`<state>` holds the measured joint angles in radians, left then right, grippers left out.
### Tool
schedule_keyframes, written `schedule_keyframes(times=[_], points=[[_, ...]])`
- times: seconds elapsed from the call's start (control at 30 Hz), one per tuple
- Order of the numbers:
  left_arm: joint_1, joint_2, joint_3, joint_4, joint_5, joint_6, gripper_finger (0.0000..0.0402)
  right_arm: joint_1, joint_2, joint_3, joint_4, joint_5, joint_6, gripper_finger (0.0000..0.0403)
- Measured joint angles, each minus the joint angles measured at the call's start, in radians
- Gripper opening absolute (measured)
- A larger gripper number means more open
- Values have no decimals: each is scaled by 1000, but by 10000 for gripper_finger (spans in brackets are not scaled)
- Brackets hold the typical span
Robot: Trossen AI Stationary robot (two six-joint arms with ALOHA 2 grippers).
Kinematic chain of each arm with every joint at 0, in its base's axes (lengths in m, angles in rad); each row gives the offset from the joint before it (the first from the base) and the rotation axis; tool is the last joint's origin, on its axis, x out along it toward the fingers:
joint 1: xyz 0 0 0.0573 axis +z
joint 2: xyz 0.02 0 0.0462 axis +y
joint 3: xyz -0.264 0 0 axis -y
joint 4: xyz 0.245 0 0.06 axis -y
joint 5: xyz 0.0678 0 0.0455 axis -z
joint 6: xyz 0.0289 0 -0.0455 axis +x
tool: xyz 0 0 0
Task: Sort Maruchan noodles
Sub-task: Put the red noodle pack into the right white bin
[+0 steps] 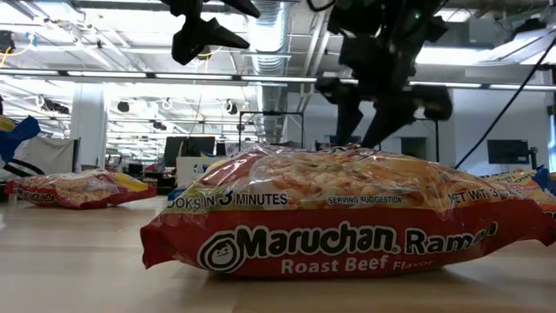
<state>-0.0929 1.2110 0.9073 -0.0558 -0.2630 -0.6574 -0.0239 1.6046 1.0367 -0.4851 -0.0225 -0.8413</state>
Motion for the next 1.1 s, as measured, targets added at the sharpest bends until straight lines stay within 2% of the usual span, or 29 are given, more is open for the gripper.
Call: schedule_keyframes(times=[0.13, 0.27, 0.37, 0.47, 0.63, 0.8, 0.93, 1.1], points=[[0, 0, 0, -6, -8, -2, 208, 5, 60, 0, -2, 127, -39, 195], [0, 0, 0, -9, -8, -2, 208, 5, 107, 5, -28, 166, -42, 194], [0, 0, 0, -15, -8, -5, 208, 5, 113, 5, -37, 173, -13, 178], [0, 0, 0, -27, -11, -5, 208, 6, 112, 3, -37, 181, -7, 133], [0, 0, 0, -48, -14, -5, 208, 12, 109, 19, -73, 182, 24, 20], [0, 0, 0, -66, -14, -5, 208, 13, 111, 73, -111, 184, 142, 8], [3, 0, 0, -65, -14, -5, 208, 24, 111, 159, -218, 187, 243, 6], [13, 0, 0, -69, -14, 2, 208, 47, 111, 256, -338, 261, 362, 5]])
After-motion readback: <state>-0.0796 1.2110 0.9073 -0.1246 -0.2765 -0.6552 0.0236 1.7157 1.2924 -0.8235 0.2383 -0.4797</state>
